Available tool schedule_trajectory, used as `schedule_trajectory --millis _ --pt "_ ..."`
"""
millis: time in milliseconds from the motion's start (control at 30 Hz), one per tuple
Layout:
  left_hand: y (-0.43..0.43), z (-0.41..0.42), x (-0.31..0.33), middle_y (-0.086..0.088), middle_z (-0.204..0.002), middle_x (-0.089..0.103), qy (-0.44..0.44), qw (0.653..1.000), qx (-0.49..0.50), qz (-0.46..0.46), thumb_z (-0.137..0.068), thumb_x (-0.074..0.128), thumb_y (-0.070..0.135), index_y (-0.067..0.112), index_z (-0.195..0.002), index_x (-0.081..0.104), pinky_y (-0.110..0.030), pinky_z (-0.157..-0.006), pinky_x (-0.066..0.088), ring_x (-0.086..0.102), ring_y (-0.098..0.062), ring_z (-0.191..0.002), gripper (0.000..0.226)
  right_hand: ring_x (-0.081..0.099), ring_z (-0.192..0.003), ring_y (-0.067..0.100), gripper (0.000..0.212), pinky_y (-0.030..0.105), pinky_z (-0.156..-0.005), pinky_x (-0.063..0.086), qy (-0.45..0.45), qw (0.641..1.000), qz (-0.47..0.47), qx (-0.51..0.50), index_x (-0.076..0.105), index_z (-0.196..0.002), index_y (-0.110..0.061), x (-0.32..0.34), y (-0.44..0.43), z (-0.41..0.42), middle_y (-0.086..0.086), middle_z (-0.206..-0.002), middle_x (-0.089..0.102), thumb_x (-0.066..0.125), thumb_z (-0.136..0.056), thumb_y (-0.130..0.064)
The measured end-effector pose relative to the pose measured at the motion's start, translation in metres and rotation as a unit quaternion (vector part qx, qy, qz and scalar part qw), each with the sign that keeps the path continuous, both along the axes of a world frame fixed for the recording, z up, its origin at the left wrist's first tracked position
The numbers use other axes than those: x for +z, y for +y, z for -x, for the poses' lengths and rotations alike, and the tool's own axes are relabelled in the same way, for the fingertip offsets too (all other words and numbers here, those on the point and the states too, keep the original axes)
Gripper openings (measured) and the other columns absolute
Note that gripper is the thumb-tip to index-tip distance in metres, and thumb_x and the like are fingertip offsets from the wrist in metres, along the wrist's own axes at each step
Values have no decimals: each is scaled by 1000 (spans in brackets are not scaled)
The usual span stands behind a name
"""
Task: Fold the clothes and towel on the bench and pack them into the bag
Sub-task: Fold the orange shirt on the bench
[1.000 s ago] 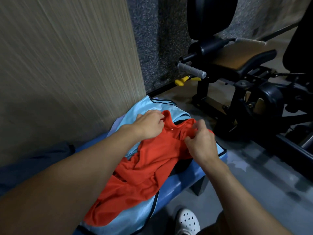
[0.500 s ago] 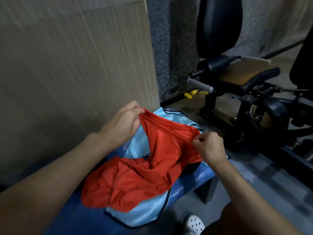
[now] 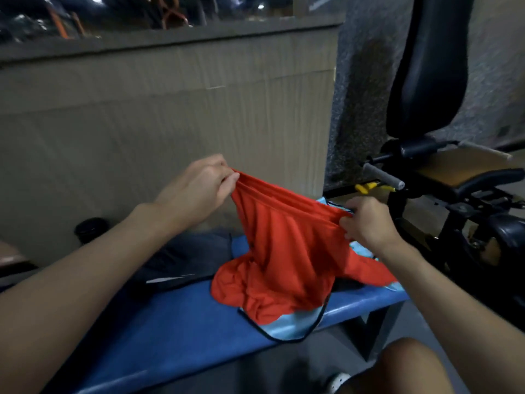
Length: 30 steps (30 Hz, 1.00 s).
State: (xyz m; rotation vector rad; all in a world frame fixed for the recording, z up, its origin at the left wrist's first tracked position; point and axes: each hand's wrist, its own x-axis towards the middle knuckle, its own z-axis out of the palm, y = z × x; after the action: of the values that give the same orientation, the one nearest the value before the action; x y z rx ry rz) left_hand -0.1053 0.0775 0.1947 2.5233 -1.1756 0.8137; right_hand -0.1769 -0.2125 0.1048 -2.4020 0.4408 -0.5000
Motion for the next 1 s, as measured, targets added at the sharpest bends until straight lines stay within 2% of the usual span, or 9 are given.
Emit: schedule_trajectory --millis 100,300,400,533,633,733,833,933,1000 --pt "25 8 18 -12 -79 63 -9 998 61 8 -92 44 32 3 -75 71 -38 -70 46 63 -33 -76 44 66 -73 39 20 34 -64 47 -54 996 72 25 51 -55 -14 31 13 -6 20 -66 66 57 -71 -23" --pt "74 19 40 -10 -98 65 10 994 113 -9 -87 55 19 3 -77 72 -31 -84 48 65 -28 -86 25 62 -93 40 16 40 -78 45 -171 984 40 29 66 -93 1 82 42 -15 27 -93 68 55 -86 -8" --pt "90 25 44 -10 -105 73 61 995 65 -37 -81 59 14 2 -81 76 -19 -87 44 70 -23 -95 20 59 -82 30 17 33 -72 43 -189 979 -23 66 64 -89 -10 95 53 -20 11 -80 65 49 -86 -4" --pt "101 34 47 6 -87 74 145 985 31 88 -83 76 3 16 -86 77 -13 -82 52 68 5 -85 13 46 -62 11 30 29 -57 37 -197 957 -135 165 59 -78 -20 111 68 -14 -2 -68 52 41 -92 0" --pt "103 38 47 8 -75 71 175 964 43 198 -82 78 4 21 -81 73 -12 -72 51 64 6 -66 17 52 -65 8 11 17 -56 43 -144 949 -161 230 63 -94 -14 120 73 -4 0 -77 60 54 -96 -8" --pt "107 39 47 -12 -72 71 193 949 56 244 -82 78 5 26 -79 70 -26 -68 52 62 -9 -63 23 62 -77 12 15 24 -73 53 -87 943 -127 294 66 -105 -7 126 70 2 7 -88 67 68 -90 -11" --pt "110 41 48 -9 -79 64 193 950 39 241 -85 72 -2 25 -90 64 -31 -71 48 56 -20 -70 28 64 -77 12 16 26 -74 55 -64 938 -80 331 67 -104 -7 133 63 5 10 -90 69 70 -88 -11" --pt "113 40 51 -3 -96 60 155 968 64 188 -93 60 -2 14 -116 63 -13 -77 43 56 -20 -83 28 56 -69 12 16 25 -62 47 -90 944 -7 318 66 -90 -4 140 60 2 7 -76 62 65 -92 -20" --pt "114 39 54 0 -105 63 130 975 93 152 -97 54 1 6 -120 65 -8 -78 39 58 -13 -96 25 49 -63 12 26 24 -55 39 -109 944 25 310 61 -84 0 142 62 1 4 -69 54 61 -95 -23"
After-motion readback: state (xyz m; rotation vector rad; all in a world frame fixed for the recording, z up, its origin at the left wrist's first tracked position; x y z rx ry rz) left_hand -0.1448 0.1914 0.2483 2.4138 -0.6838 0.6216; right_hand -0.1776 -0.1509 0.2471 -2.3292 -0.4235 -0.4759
